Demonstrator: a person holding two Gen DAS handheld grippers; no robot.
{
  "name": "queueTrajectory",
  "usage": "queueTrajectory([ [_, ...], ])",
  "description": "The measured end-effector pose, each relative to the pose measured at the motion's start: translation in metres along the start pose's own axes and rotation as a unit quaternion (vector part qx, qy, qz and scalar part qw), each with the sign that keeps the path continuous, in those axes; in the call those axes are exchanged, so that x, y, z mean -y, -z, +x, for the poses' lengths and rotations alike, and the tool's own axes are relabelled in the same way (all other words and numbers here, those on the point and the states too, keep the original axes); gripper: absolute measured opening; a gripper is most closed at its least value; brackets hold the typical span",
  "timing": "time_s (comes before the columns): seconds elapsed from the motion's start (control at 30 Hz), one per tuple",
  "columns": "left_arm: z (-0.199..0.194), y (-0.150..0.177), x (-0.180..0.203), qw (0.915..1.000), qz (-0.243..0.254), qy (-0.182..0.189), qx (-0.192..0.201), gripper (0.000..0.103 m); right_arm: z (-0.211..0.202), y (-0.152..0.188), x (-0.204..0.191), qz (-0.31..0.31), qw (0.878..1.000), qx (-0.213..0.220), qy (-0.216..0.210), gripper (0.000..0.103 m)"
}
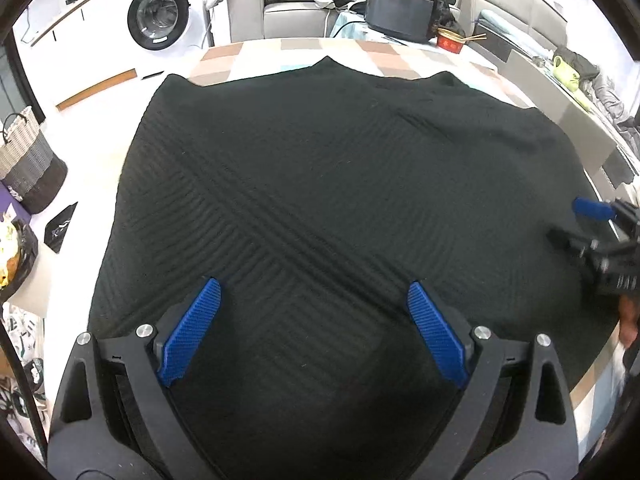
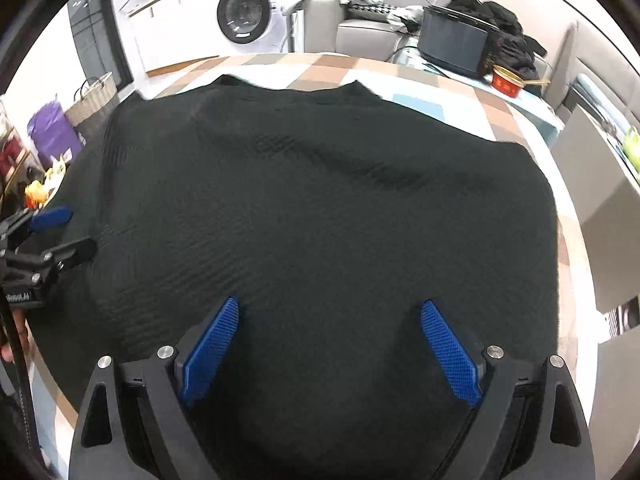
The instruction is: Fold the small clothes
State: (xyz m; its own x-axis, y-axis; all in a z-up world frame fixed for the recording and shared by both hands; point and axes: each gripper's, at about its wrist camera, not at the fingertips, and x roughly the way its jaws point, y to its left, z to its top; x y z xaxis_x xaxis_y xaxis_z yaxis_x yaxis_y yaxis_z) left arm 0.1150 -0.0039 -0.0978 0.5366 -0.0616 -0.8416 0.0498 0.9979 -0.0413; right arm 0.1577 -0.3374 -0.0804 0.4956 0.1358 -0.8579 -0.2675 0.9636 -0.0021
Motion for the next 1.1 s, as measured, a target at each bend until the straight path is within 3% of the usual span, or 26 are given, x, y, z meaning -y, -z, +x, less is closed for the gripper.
queueTrajectory([
  [0.1,-0.001,0.004,-0.008,1.0000,-0.001,-0.004,-0.003,0.094,-0.001,0.002,0.029,0.035,0.998,-0.004,0.049,0.093],
  [0.3,-0.010,0.010,-0.007,0.9998,0.018,-0.009,-0.001,0.094,-0.007,0.004,0.052,0.060,0.996,-0.007,0.073,0.093],
  [0.4,-0.018,0.002,-0.005,0.9999,0.007,0.009,0.010,0.094,-0.012,0.000,0.047,0.066,0.997,0.003,0.049,0.093],
  [0.57,-0.009,-0.021,-0.001,0.9997,-0.001,0.007,0.024,0.094,-0.003,-0.020,0.017,0.037,0.999,0.004,0.013,0.093],
  [0.77,0.017,-0.030,-0.001,1.0000,-0.001,-0.004,-0.004,0.094,0.019,-0.045,-0.003,0.017,1.000,-0.001,-0.013,0.093],
  [0.9,0.016,-0.026,-0.005,1.0000,0.003,-0.002,-0.004,0.094,0.028,-0.049,0.008,0.010,1.000,-0.006,0.001,0.094],
  [1.0,0.013,-0.021,-0.012,1.0000,-0.004,-0.003,-0.004,0.094,0.027,-0.047,0.032,0.017,0.999,-0.009,0.050,0.094],
  [1.1,0.009,-0.016,-0.018,0.9999,-0.012,-0.003,0.002,0.094,0.025,-0.044,0.058,0.045,0.996,-0.011,0.074,0.094],
])
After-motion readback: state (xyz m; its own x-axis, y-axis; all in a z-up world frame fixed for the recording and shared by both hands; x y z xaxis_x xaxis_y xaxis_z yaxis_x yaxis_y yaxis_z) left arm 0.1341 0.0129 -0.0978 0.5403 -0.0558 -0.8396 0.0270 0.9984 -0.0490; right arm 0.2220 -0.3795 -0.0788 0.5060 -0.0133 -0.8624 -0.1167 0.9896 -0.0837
